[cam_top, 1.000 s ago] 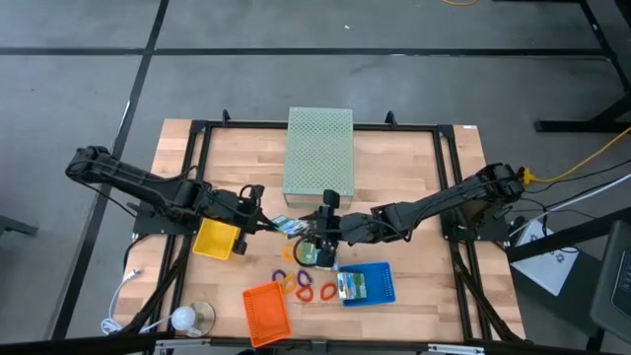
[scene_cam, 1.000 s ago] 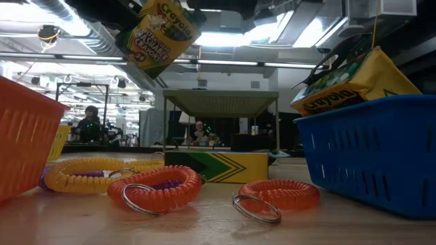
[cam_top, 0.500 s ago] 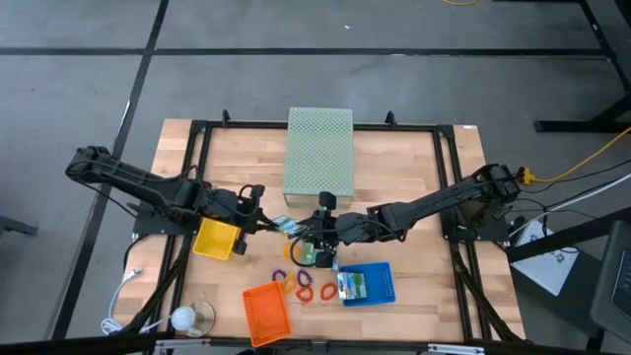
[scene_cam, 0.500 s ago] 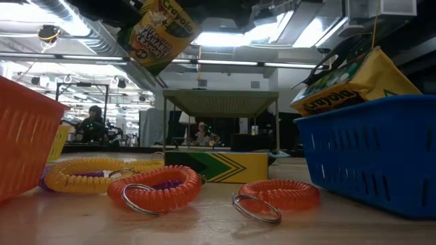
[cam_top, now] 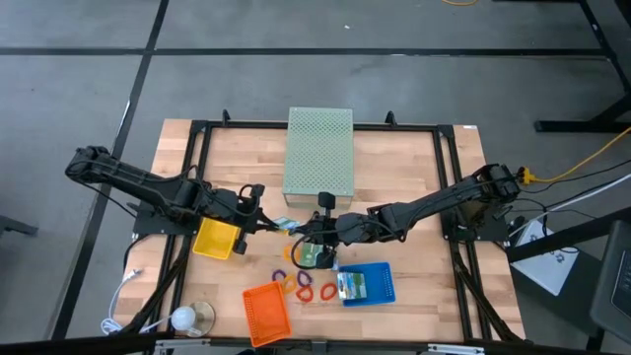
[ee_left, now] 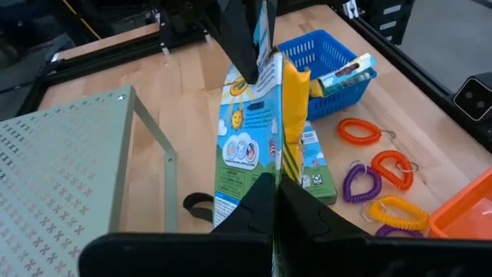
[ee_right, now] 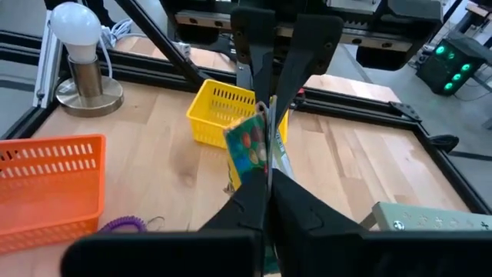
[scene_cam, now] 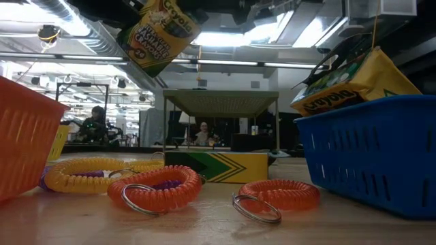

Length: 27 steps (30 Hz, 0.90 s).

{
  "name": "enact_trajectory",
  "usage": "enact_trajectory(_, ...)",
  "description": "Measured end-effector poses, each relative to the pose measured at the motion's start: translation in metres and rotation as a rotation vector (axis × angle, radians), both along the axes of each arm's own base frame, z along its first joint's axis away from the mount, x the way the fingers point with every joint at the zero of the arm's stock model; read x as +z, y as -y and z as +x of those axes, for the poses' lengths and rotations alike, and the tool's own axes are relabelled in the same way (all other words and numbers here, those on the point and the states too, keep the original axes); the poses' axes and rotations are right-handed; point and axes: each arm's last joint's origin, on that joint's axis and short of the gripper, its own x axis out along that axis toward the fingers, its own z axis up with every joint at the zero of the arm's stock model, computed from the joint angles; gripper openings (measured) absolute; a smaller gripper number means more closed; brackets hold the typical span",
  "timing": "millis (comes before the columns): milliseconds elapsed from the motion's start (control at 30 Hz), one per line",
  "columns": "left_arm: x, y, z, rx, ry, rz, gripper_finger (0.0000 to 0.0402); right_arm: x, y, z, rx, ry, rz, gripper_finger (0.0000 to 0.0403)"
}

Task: Pick & Place Office Desk Supplies
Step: Put the crayon box into the blue bin

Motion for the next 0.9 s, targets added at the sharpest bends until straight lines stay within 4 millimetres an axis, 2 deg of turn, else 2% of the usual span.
enact_trajectory(133,0.000,-0.001,0.000,0.026,0.003,0.015,0.0017,0.001,0.001,0.000,-0.028,0.011,-0.009,0.0005)
enact_trajectory(300,0.000,0.001,-0.001,0.058,0.009,0.084,0.0069,0.002,0.003,0.000,-0.090,0.026,-0.007,0.0004)
enact_trajectory(533,0.005,0.004,-0.010,0.232,0.049,0.272,0.0135,0.009,0.000,-0.004,-0.148,0.062,0.017,0.0003)
enact_trajectory(767,0.013,0.001,-0.030,0.310,0.064,0.289,0.0150,0.013,-0.002,-0.007,-0.186,0.085,0.072,0.0003)
enact_trajectory(900,0.007,-0.004,-0.038,0.398,0.064,0.313,0.0145,0.020,-0.001,-0.007,-0.208,0.093,0.103,0.0003)
